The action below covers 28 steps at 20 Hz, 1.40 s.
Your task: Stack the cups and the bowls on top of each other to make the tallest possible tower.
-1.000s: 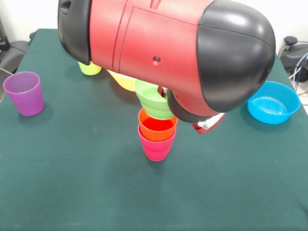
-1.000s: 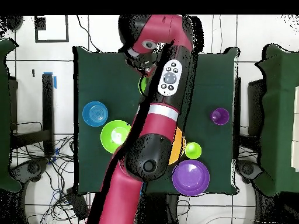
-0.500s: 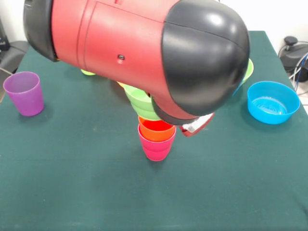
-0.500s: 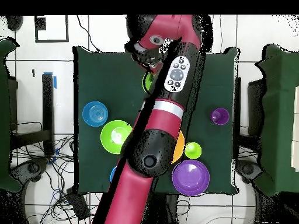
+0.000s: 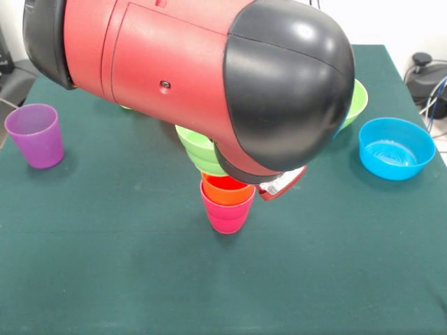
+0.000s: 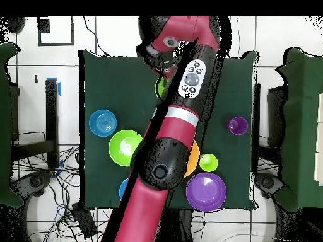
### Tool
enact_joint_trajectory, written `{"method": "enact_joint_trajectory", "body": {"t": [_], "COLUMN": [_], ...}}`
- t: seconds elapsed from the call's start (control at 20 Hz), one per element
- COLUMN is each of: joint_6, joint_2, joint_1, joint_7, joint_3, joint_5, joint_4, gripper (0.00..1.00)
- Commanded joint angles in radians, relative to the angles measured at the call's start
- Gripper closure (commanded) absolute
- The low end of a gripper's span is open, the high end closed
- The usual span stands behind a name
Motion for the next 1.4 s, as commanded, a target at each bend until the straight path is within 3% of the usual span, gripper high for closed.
{"method": "enact_joint_trajectory", "body": {"t": [0.05, 0.45, 1.4], "joint_6": [0.066, 0.065, 0.035], "joint_2": [-0.003, 0.000, 0.005], "joint_1": [0.004, 0.016, 0.019], "joint_7": [-0.303, -0.275, -0.247], "joint_3": [-0.039, -0.023, -0.128], "joint_5": [0.004, 0.006, 0.130], "joint_4": [-0.032, -0.027, -0.028], "gripper": [1.00, 1.00, 1.00]}}
